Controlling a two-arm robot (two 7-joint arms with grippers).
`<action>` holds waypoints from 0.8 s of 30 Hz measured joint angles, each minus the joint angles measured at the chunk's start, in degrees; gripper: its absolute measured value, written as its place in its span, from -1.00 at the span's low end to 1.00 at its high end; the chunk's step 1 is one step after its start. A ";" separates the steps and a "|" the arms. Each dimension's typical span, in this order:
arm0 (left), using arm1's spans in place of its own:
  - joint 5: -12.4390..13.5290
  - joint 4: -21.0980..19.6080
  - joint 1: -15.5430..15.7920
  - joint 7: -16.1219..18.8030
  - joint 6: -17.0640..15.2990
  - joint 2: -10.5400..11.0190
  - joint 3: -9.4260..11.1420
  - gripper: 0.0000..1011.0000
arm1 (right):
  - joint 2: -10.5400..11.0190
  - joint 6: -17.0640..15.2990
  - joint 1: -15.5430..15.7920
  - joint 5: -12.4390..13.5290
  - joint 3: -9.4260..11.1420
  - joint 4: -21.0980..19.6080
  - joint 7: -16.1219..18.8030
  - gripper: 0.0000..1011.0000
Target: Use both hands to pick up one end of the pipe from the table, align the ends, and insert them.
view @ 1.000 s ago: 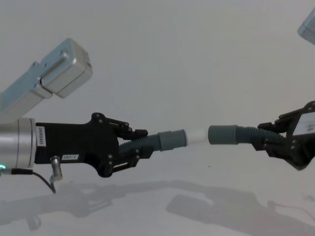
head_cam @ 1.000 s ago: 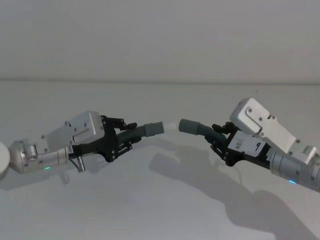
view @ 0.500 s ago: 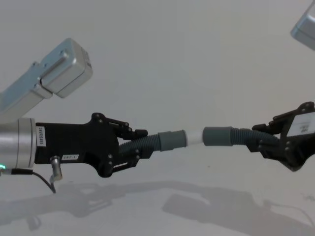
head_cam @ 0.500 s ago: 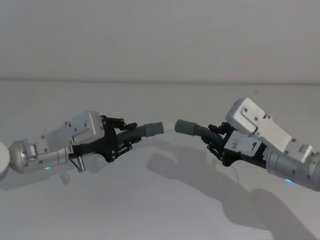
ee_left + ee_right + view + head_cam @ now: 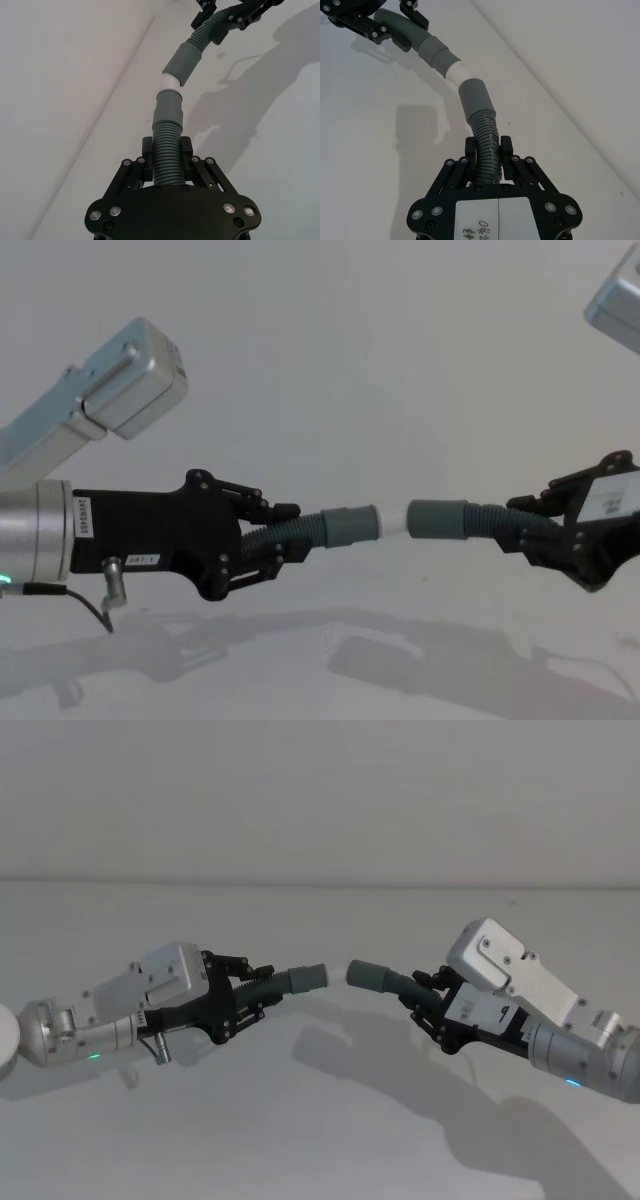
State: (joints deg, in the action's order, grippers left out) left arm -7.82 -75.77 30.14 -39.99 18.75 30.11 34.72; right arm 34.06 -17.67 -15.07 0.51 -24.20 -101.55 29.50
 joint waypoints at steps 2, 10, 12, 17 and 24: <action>0.00 0.00 0.00 0.00 0.00 0.00 0.00 -0.39 | -0.09 0.11 0.08 -0.08 0.07 0.04 0.00 -0.44; 0.00 0.00 0.00 0.00 0.00 0.00 0.00 -0.39 | -0.33 0.46 0.34 -0.33 0.29 0.13 -0.05 -0.44; 0.00 0.00 0.00 0.00 0.00 0.00 0.00 -0.39 | -0.36 0.51 0.37 -0.37 0.31 0.14 -0.07 -0.44; 0.00 0.00 0.00 0.00 0.00 0.00 0.00 -0.38 | -0.42 0.65 0.42 -0.45 0.37 0.17 -0.12 -0.44; 0.00 0.00 0.00 0.00 0.00 0.00 0.00 -0.39 | -0.47 0.77 0.47 -0.50 0.42 0.22 -0.18 -0.44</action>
State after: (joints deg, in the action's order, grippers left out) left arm -7.82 -75.77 30.14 -39.99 18.75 30.11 34.72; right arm 33.59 -16.91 -14.60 0.01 -23.78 -101.33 29.32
